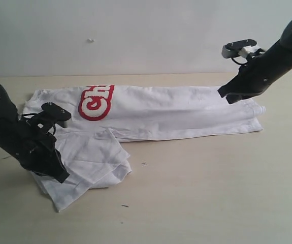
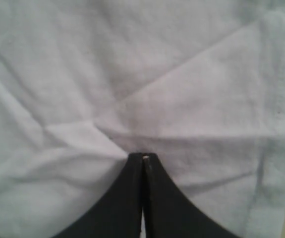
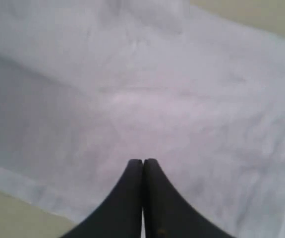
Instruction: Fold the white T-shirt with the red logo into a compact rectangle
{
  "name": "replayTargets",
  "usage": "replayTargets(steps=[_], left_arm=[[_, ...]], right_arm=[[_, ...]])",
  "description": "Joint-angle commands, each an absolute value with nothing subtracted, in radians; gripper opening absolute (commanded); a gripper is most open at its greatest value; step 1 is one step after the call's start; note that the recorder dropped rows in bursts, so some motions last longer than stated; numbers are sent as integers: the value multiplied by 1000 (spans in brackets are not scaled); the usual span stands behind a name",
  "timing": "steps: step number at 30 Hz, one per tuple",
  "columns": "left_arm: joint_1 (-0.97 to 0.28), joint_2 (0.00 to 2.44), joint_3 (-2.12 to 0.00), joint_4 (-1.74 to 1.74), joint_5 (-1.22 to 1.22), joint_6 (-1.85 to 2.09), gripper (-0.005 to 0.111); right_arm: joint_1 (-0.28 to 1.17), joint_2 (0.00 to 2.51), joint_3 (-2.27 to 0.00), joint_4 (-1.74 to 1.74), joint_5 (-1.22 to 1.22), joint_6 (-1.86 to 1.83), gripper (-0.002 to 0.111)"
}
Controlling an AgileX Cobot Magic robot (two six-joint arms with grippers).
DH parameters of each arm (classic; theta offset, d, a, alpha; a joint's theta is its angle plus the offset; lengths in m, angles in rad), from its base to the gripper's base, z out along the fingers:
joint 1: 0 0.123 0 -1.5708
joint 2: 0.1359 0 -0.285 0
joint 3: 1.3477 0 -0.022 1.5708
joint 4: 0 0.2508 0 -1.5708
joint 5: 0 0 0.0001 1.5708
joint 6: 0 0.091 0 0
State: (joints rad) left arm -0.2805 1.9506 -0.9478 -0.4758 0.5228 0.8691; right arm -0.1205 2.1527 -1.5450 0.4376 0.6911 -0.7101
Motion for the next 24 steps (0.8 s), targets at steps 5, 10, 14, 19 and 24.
replayTargets(steps=[5, 10, 14, 19, 24], left_arm=[[-284, 1956, -840, -380, 708, 830, 0], [-284, 1874, -800, -362, 780, 829, 0], [-284, 1789, -792, -362, 769, 829, 0], [-275, 1635, -792, -381, 562, 825, 0], [-258, 1629, -792, -480, 312, 765, 0]], right_arm=[[-122, 2057, -1553, 444, 731, -669, 0], [-122, 2048, -1553, 448, 769, -657, 0], [-122, 2048, -1553, 466, 789, -657, 0], [-97, 2051, -1553, 511, 812, -709, 0], [-33, 2102, -1553, 509, 809, -734, 0]])
